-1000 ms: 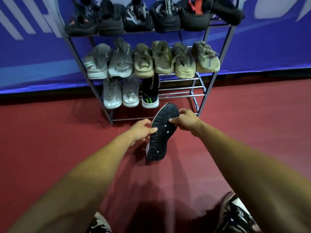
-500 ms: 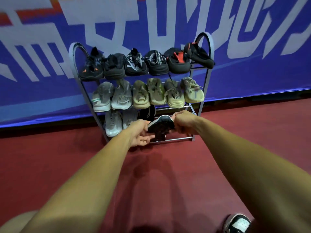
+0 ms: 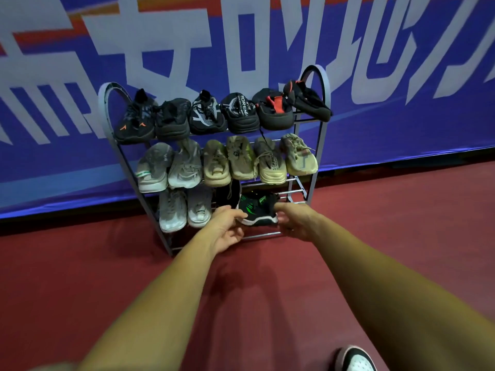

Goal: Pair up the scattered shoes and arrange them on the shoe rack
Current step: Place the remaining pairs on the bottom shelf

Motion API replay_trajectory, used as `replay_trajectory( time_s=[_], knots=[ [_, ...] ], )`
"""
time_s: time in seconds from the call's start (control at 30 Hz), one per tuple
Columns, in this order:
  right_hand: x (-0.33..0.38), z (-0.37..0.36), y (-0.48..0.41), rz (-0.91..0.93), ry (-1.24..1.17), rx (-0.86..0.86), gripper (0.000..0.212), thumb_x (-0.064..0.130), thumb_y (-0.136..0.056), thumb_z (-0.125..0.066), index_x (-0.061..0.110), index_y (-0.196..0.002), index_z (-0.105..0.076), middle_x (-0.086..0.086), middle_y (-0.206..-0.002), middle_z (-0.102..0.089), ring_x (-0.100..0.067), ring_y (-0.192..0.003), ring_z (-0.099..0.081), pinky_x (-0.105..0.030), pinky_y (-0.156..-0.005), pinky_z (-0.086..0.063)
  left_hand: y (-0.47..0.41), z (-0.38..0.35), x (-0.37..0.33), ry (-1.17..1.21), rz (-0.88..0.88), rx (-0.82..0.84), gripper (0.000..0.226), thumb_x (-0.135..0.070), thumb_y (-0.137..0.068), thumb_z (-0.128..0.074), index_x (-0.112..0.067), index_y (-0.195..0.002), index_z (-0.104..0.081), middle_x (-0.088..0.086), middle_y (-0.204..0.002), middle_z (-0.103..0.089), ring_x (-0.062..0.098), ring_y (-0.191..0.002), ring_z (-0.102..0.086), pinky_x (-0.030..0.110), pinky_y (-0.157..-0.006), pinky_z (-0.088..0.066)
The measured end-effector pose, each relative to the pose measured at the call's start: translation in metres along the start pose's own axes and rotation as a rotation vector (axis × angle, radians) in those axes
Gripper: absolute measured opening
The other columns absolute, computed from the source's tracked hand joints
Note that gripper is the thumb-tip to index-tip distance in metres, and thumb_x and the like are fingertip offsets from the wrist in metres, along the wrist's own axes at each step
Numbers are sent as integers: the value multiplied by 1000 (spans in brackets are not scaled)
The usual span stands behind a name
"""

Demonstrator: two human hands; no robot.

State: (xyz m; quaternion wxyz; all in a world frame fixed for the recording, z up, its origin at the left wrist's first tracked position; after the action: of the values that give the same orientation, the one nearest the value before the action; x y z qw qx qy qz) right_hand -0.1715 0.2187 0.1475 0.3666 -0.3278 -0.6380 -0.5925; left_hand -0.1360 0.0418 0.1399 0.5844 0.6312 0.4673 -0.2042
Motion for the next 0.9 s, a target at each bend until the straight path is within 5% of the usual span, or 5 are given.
replay_trajectory(
  time_s=[0.13, 0.3, 0.5, 0.73, 0.9],
  knots=[
    [-23, -11, -18, -157, -55, 53, 10, 13, -86, -60, 11, -79, -54, -2, -56, -48, -12, -47, -47, -23, -53, -41, -17, -1, 2, 86, 4, 9, 21, 6, -87, -59, -14, -80, -58, 8, -70, -60, 16, -61, -53, 24, -56, -42],
    [-30, -14, -53, -114, -216, 19, 9, 3, -88, -57, 10, -84, -56, -4, -60, -48, -12, -51, -40, -21, -51, -38, -46, -1, 9, 81, 14, 22, 18, -2, -83, -67, -18, -84, -60, 3, -71, -61, 17, -66, -54, 27, -61, -41],
    [-45, -23, -90, -57, -279, -2, 22, -5, -90, -55, 17, -92, -57, -3, -68, -56, -9, -49, -41, -21, -51, -35, -80, 13, 36, 43, 196, 7, 29, -6, -85, -71, -25, -103, -60, 9, -99, -64, 22, -79, -56, 24, -56, -41],
    [-39, -29, -140, -28, -345, -67, 20, -1, -94, -55, 19, -92, -54, 5, -55, -46, -7, -42, -33, -21, -46, -29, -122, 5, 48, 106, 293, -36, 14, -8, -88, -70, -13, -86, -57, 6, -84, -63, 14, -74, -61, 23, -55, -41],
    [-39, -39, -163, -36, -443, -90, 21, -6, -96, -49, 13, -105, -55, -4, -77, -58, -12, -56, -42, -23, -54, -33, -143, -4, 48, 226, 282, -61, 8, -10, -86, -71, -13, -87, -64, 3, -83, -63, 13, -78, -58, 24, -61, -42]
  ],
)
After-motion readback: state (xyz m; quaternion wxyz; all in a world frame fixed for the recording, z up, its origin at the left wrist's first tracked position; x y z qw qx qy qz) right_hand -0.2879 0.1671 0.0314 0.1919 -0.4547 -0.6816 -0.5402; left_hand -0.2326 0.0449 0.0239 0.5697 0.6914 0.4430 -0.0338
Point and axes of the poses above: each hand's wrist, its own y-axis away from the middle knuckle, its own z-axis out of the back of the hand, x = y × z, the point moved 8 cm from there along -y, towards the middle knuckle
